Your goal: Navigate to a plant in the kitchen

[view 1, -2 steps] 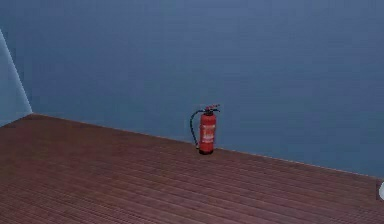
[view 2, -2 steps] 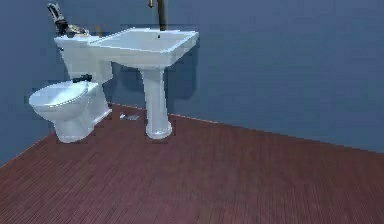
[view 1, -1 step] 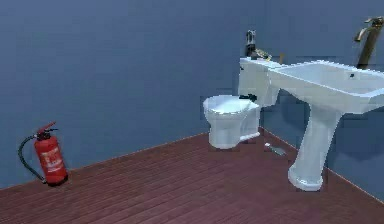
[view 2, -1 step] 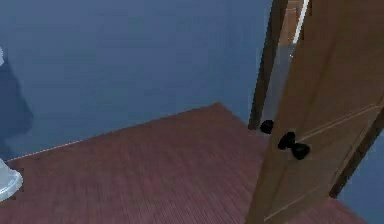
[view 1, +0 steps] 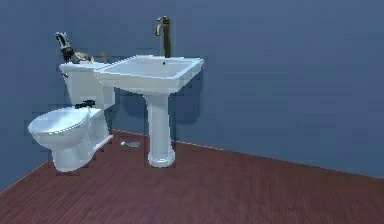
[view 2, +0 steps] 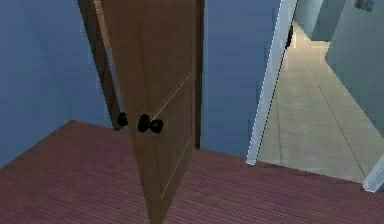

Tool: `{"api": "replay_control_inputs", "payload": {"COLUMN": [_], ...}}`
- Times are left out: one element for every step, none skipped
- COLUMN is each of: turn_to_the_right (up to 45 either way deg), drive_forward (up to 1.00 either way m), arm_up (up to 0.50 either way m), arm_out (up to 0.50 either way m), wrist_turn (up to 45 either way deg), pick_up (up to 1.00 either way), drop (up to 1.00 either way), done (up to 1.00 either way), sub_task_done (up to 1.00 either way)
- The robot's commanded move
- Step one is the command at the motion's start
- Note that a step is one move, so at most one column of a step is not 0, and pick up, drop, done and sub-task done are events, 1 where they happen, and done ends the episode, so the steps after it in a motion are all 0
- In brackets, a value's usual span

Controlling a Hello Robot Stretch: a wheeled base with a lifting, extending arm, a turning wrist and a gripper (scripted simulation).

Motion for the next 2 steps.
{"api": "replay_control_inputs", "payload": {"turn_to_the_right": [15.0,0.0], "drive_forward": [0.00,0.80], "arm_up": [0.00,0.00], "arm_out": [0.00,0.00], "wrist_turn": [0.0,0.0], "pick_up": [0.00,0.00], "drop": [0.00,0.00], "done": [0.00,0.00], "sub_task_done": [0.00,0.00]}}
